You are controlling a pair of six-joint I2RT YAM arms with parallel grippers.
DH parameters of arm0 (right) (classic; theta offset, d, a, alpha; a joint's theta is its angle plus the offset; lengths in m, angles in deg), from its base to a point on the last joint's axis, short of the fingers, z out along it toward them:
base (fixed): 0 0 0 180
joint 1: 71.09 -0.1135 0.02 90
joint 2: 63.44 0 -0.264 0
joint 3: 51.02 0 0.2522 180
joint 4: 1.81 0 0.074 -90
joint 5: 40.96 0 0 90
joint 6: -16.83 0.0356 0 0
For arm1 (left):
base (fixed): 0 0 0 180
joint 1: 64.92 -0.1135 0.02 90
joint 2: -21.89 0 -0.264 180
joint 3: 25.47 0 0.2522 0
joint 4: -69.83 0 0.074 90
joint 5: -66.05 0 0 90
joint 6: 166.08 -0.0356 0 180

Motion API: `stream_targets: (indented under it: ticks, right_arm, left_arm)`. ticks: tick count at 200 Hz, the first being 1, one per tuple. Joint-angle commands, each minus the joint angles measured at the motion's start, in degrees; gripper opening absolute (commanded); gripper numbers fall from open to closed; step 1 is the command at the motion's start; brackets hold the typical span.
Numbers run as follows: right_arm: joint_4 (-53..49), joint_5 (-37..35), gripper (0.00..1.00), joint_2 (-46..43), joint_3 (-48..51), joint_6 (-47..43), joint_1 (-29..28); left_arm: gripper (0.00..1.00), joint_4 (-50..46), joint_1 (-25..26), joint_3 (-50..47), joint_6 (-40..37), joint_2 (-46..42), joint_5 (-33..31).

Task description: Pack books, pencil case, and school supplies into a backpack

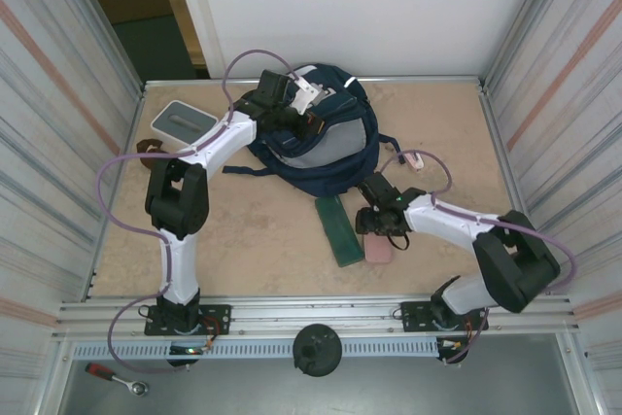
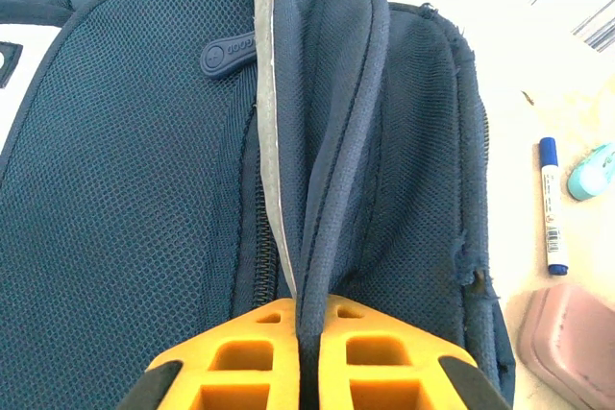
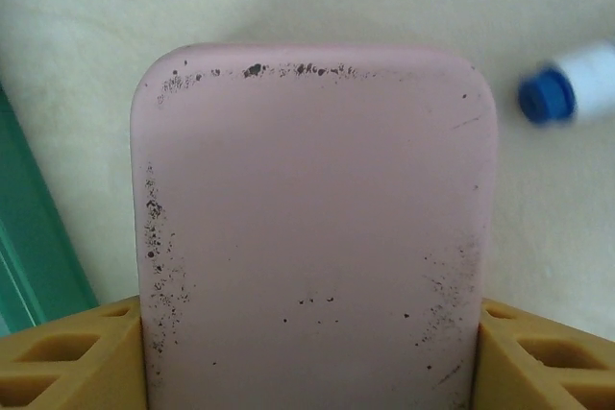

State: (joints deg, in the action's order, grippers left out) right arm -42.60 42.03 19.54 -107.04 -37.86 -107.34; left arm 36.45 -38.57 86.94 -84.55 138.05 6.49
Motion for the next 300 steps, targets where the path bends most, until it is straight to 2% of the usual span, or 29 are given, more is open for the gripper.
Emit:
stream_targets:
  ticks: [1,16,35,50,81,107,145,189,206,232,254,269,300]
  right_arm:
    - [0.76,-1.0,0.64,4.62,-5.6,-8.32,1.17]
    - [-0.33,-1.38,0.67,6.87,-7.81,-10.71,1.36]
    - [-3.36,-3.28,0.84,7.05,-8.45,-10.81,0.96]
    - [-3.74,-3.18,0.91,4.67,-6.13,-9.75,0.32]
    - [-2.2,0.47,0.94,0.27,-1.39,-6.57,-0.5]
    - [0.74,2.08,0.94,0.5,1.54,-5.02,-1.22]
    - [2.44,1.38,0.87,1.93,3.0,-6.13,-1.48]
    - [4.95,0.93,0.54,-1.74,2.4,-8.68,-1.5]
    - [2.42,0.88,0.46,-6.64,1.65,-9.09,-1.4]
    - [0.33,5.68,0.43,-13.88,-0.75,-10.34,0.37]
    - [1.42,12.12,0.42,-15.6,-4.3,-12.22,2.54]
    - [3.05,16.22,0.42,-12.79,-8.22,-13.23,4.36]
    - [4.12,23.15,0.41,-0.96,-19.89,-15.23,7.15]
  left_arm:
    - [0.0,0.36,0.37,0.75,1.81,-3.8,1.46]
    - [0.0,-0.16,0.37,0.76,1.91,-3.89,1.69]
    - [0.0,0.19,0.37,-0.31,1.79,-4.53,1.09]
    - [0.0,0.15,0.37,-0.69,1.94,-4.67,1.15]
    - [0.0,1.37,0.37,-1.46,2.73,-4.74,1.72]
    - [0.0,1.64,0.37,-1.82,3.27,-4.54,2.96]
    - [0.0,1.61,0.37,-2.65,2.98,-5.03,2.26]
    - [0.0,0.76,-0.56,0.39,3.2,-5.57,3.89]
    - [0.0,1.25,-1.83,2.13,4.03,-5.61,5.62]
    - [0.0,2.84,-3.89,4.63,6.01,-5.52,11.59]
    - [0.0,2.93,-5.53,8.1,7.9,-4.01,15.56]
    - [0.0,2.39,-6.21,10.38,8.53,-2.92,17.59]
    - [0.0,1.51,-7.66,16.42,11.03,0.5,22.28]
